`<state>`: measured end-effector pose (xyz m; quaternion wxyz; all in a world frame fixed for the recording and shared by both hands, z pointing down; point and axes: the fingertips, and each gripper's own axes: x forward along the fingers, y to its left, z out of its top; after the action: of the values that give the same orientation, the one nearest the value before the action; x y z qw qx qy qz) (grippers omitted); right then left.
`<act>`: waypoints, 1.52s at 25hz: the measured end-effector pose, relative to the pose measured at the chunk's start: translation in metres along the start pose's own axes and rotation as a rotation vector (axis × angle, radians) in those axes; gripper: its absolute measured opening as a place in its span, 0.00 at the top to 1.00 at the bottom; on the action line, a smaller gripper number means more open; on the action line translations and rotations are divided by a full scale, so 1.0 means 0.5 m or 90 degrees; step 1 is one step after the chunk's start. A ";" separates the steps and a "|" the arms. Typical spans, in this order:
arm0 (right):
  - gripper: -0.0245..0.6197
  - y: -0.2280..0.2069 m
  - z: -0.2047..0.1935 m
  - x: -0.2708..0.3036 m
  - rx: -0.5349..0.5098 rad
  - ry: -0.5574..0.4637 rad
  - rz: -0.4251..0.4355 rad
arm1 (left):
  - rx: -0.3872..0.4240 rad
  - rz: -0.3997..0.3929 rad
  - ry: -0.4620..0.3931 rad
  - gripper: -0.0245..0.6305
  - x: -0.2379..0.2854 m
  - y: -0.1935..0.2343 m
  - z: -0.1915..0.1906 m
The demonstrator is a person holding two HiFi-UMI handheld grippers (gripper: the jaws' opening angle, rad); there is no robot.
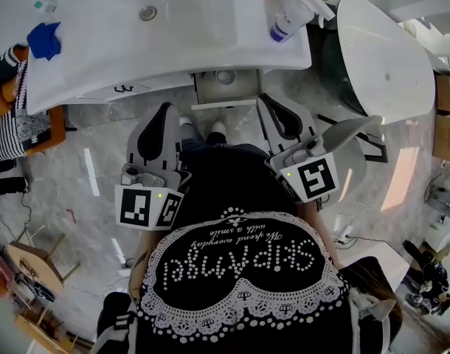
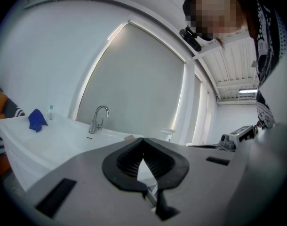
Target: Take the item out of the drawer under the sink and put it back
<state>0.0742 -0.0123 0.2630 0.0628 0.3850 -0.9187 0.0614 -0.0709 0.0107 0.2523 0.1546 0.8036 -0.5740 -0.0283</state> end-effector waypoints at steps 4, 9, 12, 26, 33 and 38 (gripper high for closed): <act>0.94 -0.001 -0.003 -0.006 -0.001 -0.005 -0.002 | 0.012 -0.017 0.001 0.96 0.003 -0.008 0.003; 0.94 -0.008 0.021 -0.011 -0.014 -0.035 0.006 | 0.026 -0.016 -0.024 0.96 0.002 0.015 0.058; 0.94 -0.009 0.029 -0.021 -0.005 -0.024 0.006 | 0.039 -0.009 -0.038 0.96 -0.011 0.036 0.093; 0.93 -0.003 0.019 -0.042 0.019 0.009 0.005 | 0.023 -0.021 -0.022 0.96 -0.090 0.037 0.108; 0.93 0.024 0.010 -0.042 0.003 0.019 0.007 | -0.023 -0.032 -0.033 0.96 -0.097 0.046 0.098; 0.93 0.060 0.019 -0.034 -0.004 0.027 -0.013 | -0.024 -0.080 -0.033 0.96 -0.089 0.021 0.104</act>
<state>0.0640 0.0191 0.2489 0.0840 0.3925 -0.9135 0.0656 -0.1075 0.0380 0.2000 0.1528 0.8340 -0.5257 -0.0692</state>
